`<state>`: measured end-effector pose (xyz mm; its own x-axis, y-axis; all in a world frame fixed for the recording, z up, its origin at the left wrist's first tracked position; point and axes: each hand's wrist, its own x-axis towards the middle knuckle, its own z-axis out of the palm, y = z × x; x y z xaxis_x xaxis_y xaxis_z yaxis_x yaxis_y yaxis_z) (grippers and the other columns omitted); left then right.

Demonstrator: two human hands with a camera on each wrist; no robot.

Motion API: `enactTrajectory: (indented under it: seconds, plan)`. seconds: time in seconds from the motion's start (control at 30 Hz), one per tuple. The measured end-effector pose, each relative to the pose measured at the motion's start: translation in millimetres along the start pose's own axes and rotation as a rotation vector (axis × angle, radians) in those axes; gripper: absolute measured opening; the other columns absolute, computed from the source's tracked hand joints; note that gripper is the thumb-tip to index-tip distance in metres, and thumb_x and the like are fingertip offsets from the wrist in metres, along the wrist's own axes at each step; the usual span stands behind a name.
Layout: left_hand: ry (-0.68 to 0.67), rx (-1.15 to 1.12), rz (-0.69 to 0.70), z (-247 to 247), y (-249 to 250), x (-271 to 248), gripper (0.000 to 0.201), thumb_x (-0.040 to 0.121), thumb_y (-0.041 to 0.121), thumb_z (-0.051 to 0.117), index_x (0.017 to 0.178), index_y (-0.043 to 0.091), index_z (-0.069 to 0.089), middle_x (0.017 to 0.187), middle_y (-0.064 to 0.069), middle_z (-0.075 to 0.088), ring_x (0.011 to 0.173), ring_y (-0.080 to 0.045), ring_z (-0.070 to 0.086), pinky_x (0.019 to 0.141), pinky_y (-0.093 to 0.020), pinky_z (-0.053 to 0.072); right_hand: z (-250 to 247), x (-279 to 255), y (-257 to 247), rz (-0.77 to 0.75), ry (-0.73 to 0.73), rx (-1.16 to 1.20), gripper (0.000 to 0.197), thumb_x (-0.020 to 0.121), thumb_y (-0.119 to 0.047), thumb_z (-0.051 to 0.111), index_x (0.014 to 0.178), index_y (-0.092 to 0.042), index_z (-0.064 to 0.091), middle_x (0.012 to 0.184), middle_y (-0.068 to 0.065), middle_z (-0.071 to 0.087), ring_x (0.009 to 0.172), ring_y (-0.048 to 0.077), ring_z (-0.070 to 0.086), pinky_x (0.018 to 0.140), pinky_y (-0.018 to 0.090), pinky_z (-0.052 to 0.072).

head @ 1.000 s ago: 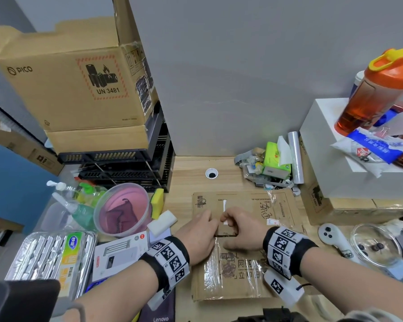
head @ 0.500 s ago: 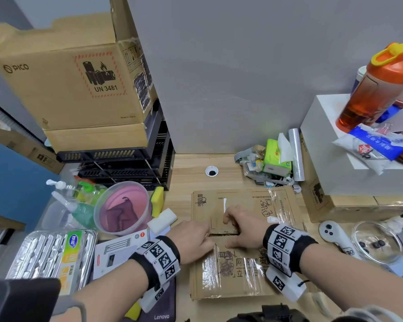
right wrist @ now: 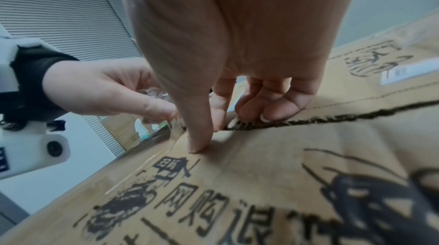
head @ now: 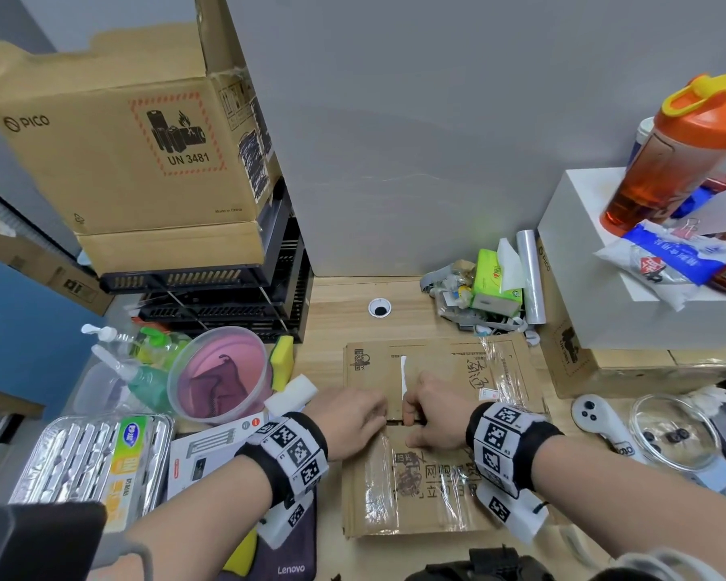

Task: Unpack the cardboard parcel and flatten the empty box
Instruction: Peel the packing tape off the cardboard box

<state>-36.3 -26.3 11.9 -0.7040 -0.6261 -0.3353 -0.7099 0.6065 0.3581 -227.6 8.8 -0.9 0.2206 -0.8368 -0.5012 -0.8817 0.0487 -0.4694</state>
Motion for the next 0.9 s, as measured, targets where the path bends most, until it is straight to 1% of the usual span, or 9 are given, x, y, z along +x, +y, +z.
enactTrajectory:
  seconds: [0.1, 0.17, 0.27, 0.33, 0.43, 0.5, 0.63, 0.8, 0.9]
  plan:
    - [-0.006, -0.033, 0.002, -4, 1, 7, 0.011, 0.098, 0.038, 0.051, 0.091, 0.03, 0.048, 0.092, 0.004, 0.064, 0.09, -0.024, 0.063, 0.081, -0.04, 0.052, -4, -5, -3, -0.008, 0.006, -0.009, 0.022, 0.072, -0.029, 0.078, 0.08, -0.027, 0.058, 0.103, -0.001, 0.044, 0.09, 0.021, 0.059, 0.082, 0.037, 0.054]
    - [-0.028, -0.095, -0.035, -7, -1, 13, 0.012, 0.095, 0.037, 0.055, 0.092, 0.025, 0.055, 0.091, 0.001, 0.067, 0.088, -0.023, 0.062, 0.08, -0.041, 0.053, -4, -9, -8, -0.034, 0.021, -0.006, 0.027, 0.07, -0.035, 0.075, 0.091, -0.026, 0.06, 0.1, -0.002, 0.051, 0.083, 0.017, 0.056, 0.076, 0.034, 0.053]
    - [-0.073, -0.135, -0.041, -10, -2, 21, 0.01, 0.091, 0.032, 0.06, 0.086, 0.024, 0.057, 0.09, -0.003, 0.068, 0.086, -0.023, 0.061, 0.079, -0.04, 0.053, 7, -15, -17, 0.015, 0.045, 0.171, 0.034, 0.062, -0.05, 0.073, 0.081, -0.028, 0.055, 0.076, -0.01, 0.054, 0.065, 0.011, 0.052, 0.069, 0.035, 0.052]
    - [-0.09, -0.197, -0.05, -12, -1, 24, 0.009, 0.09, 0.03, 0.063, 0.092, 0.022, 0.058, 0.085, 0.002, 0.063, 0.083, -0.02, 0.059, 0.076, -0.035, 0.05, 17, -14, -20, 0.092, 0.133, 0.232, 0.033, 0.062, -0.054, 0.072, 0.073, -0.028, 0.056, 0.067, -0.011, 0.054, 0.064, 0.009, 0.054, 0.072, 0.034, 0.051]
    - [-0.103, -0.28, -0.091, -16, -1, 28, 0.023, 0.091, 0.029, 0.067, 0.105, 0.014, 0.057, 0.074, 0.012, 0.049, 0.068, -0.009, 0.048, 0.062, -0.028, 0.038, 26, -13, -22, 0.14, 0.217, 0.194, 0.027, 0.073, -0.048, 0.07, 0.065, -0.026, 0.056, 0.064, -0.01, 0.054, 0.072, 0.01, 0.057, 0.084, 0.033, 0.047]
    - [-0.135, -0.285, -0.094, -17, -5, 30, 0.019, 0.093, 0.03, 0.067, 0.099, 0.014, 0.059, 0.072, 0.013, 0.048, 0.064, -0.002, 0.044, 0.058, -0.023, 0.035, 27, -12, -24, 0.159, 0.22, 0.21, 0.025, 0.074, -0.046, 0.071, 0.064, -0.027, 0.057, 0.064, -0.011, 0.056, 0.073, 0.009, 0.057, 0.09, 0.035, 0.045]
    - [-0.208, -0.322, -0.103, -16, -7, 31, 0.012, 0.094, 0.028, 0.065, 0.088, 0.021, 0.058, 0.072, 0.012, 0.051, 0.065, -0.003, 0.046, 0.06, -0.024, 0.038, 25, -10, -24, 0.173, 0.179, 0.246, 0.021, 0.075, -0.042, 0.073, 0.064, -0.028, 0.061, 0.065, -0.013, 0.058, 0.071, 0.004, 0.055, 0.097, 0.038, 0.044]
    - [-0.05, -0.527, -0.312, -25, -23, 30, 0.018, 0.095, 0.025, 0.062, 0.079, 0.018, 0.057, 0.069, 0.003, 0.056, 0.052, -0.008, 0.047, 0.051, -0.024, 0.039, 26, -13, -21, 0.152, 0.136, 0.284, 0.021, 0.078, -0.037, 0.074, 0.068, -0.023, 0.063, 0.057, -0.013, 0.053, 0.063, 0.001, 0.051, 0.099, 0.038, 0.043]
    - [-0.106, -0.434, -0.317, -27, -35, 23, 0.02, 0.094, 0.026, 0.063, 0.078, 0.021, 0.053, 0.07, 0.005, 0.056, 0.054, -0.007, 0.048, 0.051, -0.024, 0.038, 25, -13, -20, 0.139, 0.135, 0.274, 0.026, 0.079, -0.037, 0.074, 0.062, -0.025, 0.058, 0.057, -0.012, 0.052, 0.062, 0.002, 0.05, 0.101, 0.04, 0.042]
